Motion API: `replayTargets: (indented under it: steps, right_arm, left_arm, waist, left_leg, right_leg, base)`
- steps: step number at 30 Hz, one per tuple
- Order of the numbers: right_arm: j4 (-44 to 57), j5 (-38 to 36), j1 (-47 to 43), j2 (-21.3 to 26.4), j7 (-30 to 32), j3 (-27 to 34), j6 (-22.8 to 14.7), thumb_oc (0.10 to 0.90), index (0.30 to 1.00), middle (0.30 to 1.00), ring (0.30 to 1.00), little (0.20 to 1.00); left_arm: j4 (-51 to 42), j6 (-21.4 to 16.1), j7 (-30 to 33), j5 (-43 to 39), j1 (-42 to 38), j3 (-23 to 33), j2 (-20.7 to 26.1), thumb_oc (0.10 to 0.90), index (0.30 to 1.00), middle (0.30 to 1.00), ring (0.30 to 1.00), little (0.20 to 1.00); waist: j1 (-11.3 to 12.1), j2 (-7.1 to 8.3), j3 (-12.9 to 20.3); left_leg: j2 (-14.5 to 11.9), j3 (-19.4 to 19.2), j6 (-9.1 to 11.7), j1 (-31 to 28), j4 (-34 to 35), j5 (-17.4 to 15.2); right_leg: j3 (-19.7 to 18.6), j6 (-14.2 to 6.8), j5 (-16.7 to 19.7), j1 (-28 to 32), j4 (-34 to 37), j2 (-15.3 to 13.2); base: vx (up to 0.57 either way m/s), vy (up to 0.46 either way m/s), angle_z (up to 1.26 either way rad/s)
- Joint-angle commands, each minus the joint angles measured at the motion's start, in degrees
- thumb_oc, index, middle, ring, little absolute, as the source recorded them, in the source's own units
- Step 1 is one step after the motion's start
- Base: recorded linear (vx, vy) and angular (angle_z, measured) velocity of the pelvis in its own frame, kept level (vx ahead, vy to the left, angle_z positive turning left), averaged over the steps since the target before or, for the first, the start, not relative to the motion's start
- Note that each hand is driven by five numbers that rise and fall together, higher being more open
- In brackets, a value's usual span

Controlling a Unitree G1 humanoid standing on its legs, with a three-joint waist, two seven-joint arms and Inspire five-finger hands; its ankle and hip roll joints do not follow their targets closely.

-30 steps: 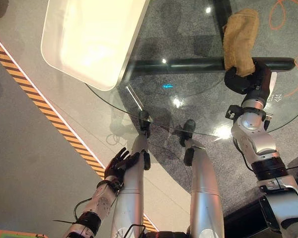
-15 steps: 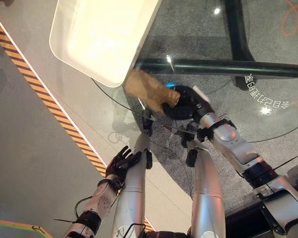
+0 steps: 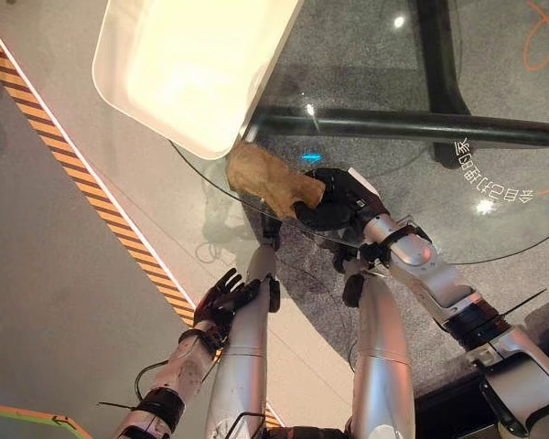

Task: Wipe the table with a cloth and put it in the basket.

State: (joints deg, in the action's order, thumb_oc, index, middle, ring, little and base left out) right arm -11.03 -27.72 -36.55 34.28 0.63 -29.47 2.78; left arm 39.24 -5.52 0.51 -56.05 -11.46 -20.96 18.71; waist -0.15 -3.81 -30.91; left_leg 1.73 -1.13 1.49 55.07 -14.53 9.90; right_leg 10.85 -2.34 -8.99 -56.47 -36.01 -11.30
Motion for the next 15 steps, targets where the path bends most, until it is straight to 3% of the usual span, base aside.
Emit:
replayTargets:
  steps: [1, 12, 15]
  right_arm:
    - [5.79, -2.21, 0.34, 1.15, 0.33, 2.04, -5.7, 0.1, 0.3, 0.3, 0.3, 0.2]
    - [7.43, -1.0, 2.97, 1.28, -1.09, 3.35, -5.35, 0.1, 0.3, 0.3, 0.3, 0.2]
    - [8.3, -1.64, 4.12, 1.82, -1.56, 3.82, -5.3, 0.1, 0.3, 0.3, 0.3, 0.2]
  left_arm:
    - [-0.63, 1.88, -0.47, -1.17, 5.84, -4.47, -1.77, 0.8, 0.9, 0.9, 0.9, 0.9]
    - [0.47, 0.11, -2.04, -1.5, 7.38, -2.55, -1.78, 0.8, 0.9, 0.9, 0.9, 0.9]
    - [0.85, -2.79, -3.95, -2.95, 8.52, -0.55, -1.46, 0.8, 0.9, 0.9, 0.9, 0.9]
  waist:
    - [1.07, -1.43, 1.12]
    - [0.91, -0.67, 1.12]
    - [0.99, -0.36, 1.12]
  left_leg:
    - [1.57, -6.36, -0.46, -0.81, -12.63, -15.16]
    - [1.34, -6.18, -0.39, -3.66, -11.68, -15.1]
    - [1.31, -6.07, -0.23, -5.92, -10.8, -14.99]
  right_leg:
    - [-1.49, -3.44, 10.43, -0.99, 12.25, 4.42]
    - [-1.03, -3.28, 9.89, 1.91, 12.61, 4.95]
    - [-0.54, -3.13, 9.51, 4.37, 13.31, 5.03]
  base:
    - [0.0, 0.0, 0.0]
    - [0.0, -0.013, -0.01]
    - [-0.02, -0.043, 0.02]
